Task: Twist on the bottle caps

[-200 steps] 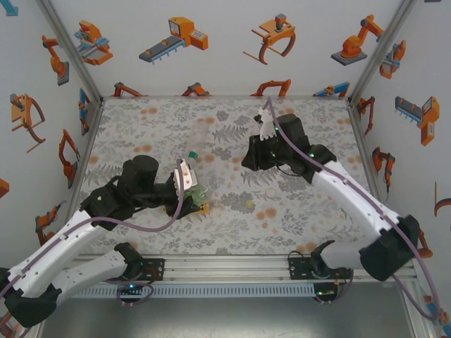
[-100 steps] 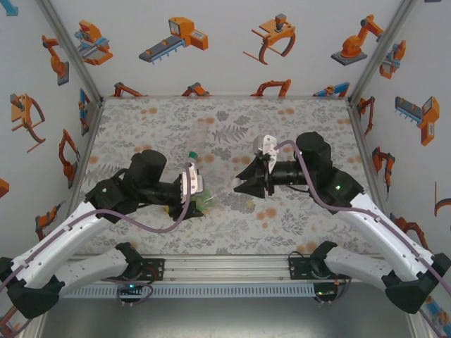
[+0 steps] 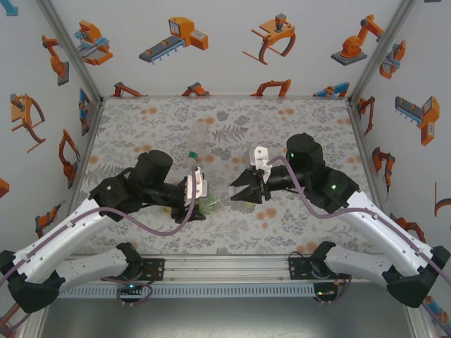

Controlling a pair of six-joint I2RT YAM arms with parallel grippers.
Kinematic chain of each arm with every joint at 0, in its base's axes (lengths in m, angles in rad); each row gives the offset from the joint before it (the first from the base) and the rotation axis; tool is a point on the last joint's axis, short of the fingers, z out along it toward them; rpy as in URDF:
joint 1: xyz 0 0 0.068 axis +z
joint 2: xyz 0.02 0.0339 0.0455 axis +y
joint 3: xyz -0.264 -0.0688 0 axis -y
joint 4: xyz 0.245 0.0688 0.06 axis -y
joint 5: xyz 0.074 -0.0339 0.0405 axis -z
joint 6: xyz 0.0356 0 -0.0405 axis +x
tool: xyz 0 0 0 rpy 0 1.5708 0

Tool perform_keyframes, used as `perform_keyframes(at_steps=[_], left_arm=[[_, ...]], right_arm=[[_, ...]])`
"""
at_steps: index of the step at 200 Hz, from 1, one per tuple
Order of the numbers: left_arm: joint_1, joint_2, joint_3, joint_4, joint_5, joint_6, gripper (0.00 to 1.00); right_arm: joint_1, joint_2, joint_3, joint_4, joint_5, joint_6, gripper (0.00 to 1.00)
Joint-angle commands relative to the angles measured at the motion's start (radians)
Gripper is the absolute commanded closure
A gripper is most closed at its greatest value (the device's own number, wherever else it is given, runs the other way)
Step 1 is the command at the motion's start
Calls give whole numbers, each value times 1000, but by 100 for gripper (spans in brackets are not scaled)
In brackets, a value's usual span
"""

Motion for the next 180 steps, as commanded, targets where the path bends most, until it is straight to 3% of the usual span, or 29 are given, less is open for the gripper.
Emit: perform_keyframes(at_steps=[1,180], left_arm=[[-7,4,33,-8,-2,24,100],[-9,-31,8,17,-27,13,100]], right_arm=[[14,-18,43,-2,-3,-35,100],[53,-79,47,4,30,-27,100]])
